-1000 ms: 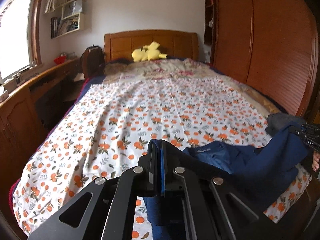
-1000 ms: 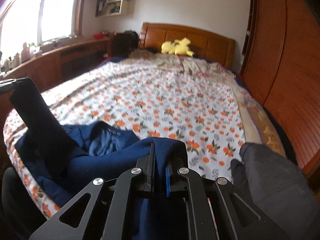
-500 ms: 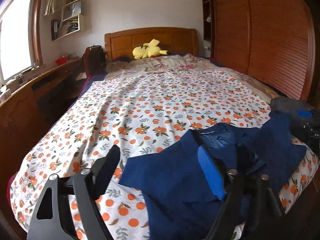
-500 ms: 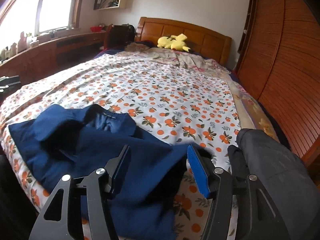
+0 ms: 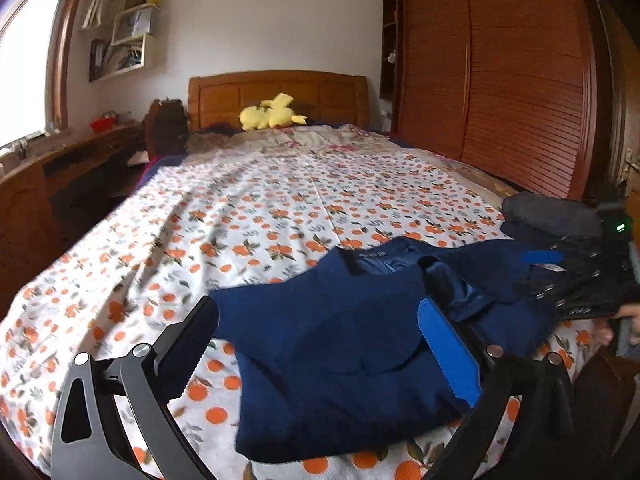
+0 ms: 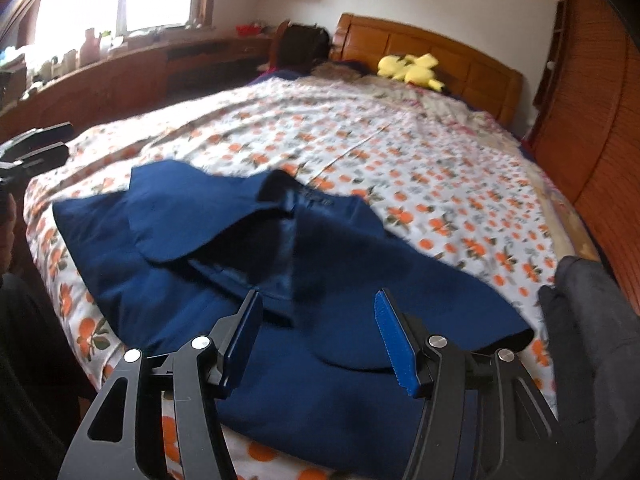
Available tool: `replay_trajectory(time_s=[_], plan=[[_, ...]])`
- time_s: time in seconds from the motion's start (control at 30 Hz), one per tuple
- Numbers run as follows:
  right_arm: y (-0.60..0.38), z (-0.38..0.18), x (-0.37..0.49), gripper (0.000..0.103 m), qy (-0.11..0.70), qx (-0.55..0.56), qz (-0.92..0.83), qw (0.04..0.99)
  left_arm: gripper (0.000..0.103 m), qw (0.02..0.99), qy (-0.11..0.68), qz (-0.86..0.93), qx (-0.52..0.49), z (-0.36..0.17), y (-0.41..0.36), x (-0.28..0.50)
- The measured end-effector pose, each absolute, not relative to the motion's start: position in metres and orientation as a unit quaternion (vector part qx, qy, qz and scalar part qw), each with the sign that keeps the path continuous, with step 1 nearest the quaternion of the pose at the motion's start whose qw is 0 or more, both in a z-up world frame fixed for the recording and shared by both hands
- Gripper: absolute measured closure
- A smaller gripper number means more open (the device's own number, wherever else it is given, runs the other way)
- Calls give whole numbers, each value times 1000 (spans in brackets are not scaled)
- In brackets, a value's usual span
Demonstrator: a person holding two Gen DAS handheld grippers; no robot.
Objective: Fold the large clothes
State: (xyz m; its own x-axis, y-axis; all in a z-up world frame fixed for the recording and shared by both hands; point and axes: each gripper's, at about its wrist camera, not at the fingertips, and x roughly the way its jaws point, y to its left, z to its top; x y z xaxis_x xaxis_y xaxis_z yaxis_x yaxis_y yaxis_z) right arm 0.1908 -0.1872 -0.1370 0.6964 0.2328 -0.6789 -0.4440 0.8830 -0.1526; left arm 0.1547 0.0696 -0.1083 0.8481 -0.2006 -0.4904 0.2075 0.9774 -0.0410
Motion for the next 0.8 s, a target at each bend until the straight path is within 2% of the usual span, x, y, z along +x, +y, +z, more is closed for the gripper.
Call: replay_trajectory(time_s=[0.43,0.5,0.53,0.6,0.8], plan=[[-166,-177,211,48,386,-213,159,883,3,960,253,-121,20,-128,72,138],[-166,-181,219,69,392,-227,150,879,3,958,258,-126,23,-133,70,139],[-166,-182,222,85,394,-227,151,878,3,957,260,-128,25,-135,70,139],[-167,-178,232,100,396,-220,148,879,3,956,261,-134,24,-138,69,139],[-161,-140,280,101,365,-208,138,897,3,954,264,-143,21,-141,69,139]])
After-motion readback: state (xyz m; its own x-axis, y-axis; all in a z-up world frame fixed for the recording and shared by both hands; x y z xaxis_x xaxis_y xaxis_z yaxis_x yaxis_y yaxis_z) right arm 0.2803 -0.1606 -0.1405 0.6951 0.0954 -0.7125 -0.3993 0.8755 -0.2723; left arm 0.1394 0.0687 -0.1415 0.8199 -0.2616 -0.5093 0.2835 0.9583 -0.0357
